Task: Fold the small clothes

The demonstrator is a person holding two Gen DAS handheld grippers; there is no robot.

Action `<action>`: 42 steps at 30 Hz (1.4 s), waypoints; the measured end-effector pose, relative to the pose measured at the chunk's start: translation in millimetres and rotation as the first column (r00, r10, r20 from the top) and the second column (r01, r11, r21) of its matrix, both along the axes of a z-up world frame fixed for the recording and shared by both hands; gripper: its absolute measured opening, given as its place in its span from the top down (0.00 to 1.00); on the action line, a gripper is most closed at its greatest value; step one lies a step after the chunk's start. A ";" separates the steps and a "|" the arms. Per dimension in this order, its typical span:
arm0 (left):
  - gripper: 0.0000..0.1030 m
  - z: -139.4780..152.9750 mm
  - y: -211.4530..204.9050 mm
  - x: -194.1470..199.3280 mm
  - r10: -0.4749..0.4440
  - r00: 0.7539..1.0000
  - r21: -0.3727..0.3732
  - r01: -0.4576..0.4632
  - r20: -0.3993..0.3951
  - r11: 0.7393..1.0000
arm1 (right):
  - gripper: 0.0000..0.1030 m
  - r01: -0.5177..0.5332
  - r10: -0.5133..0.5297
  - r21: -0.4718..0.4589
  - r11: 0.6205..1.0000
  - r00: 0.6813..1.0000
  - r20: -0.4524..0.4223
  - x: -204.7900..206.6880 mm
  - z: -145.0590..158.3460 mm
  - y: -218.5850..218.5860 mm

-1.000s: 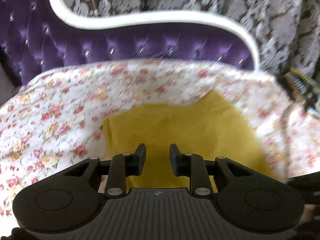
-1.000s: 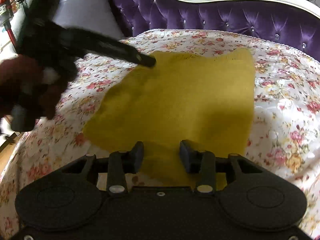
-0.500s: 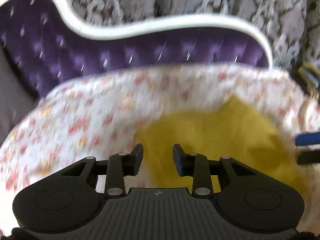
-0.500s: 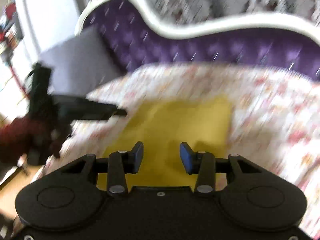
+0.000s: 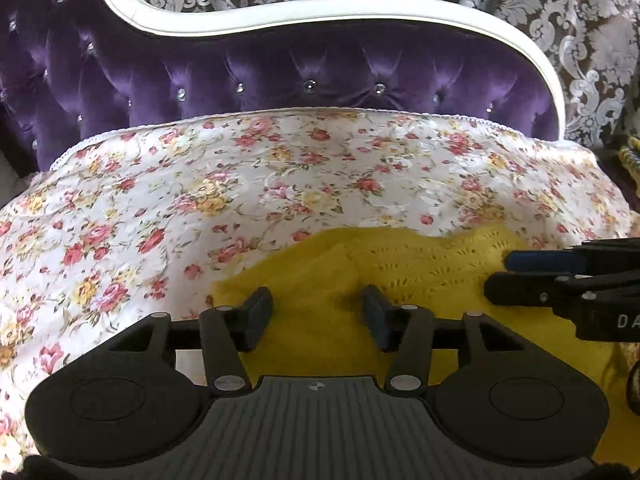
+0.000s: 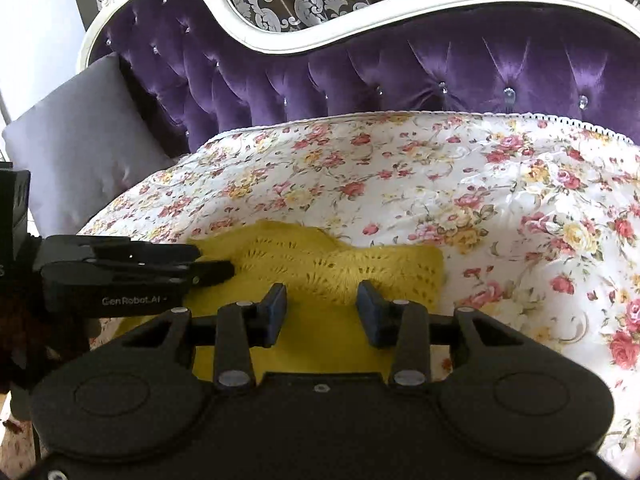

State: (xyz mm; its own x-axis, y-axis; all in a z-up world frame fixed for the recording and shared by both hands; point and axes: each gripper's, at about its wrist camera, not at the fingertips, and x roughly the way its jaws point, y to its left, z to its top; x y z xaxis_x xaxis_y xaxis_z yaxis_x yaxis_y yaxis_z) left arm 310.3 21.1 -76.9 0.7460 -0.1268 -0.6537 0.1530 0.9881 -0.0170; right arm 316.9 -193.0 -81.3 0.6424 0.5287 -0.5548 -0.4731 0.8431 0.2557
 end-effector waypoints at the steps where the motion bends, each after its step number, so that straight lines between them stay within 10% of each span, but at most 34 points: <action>1: 0.51 0.8 -0.9 0.5 0.004 1.000 0.002 -0.004 -0.003 1.000 | 0.52 -0.003 0.003 -0.020 1.000 1.000 0.010 -2.9 1.3 1.6; 18: 0.42 53.0 -10.1 -79.1 0.088 0.996 -0.006 -0.088 -0.015 0.996 | 0.00 0.102 -0.103 0.011 0.995 0.987 0.126 -101.1 57.2 -21.7; 35: 0.42 76.9 -47.2 -225.5 0.180 0.982 0.042 -0.182 0.051 0.982 | 0.01 0.147 -0.146 -0.001 0.989 0.981 0.131 -231.2 71.9 -17.8; 42: 0.42 70.8 -38.4 -260.3 0.149 0.989 -0.122 -0.149 -0.006 0.981 | 0.01 0.275 -0.257 -0.094 0.957 0.951 0.171 -264.8 70.8 -11.7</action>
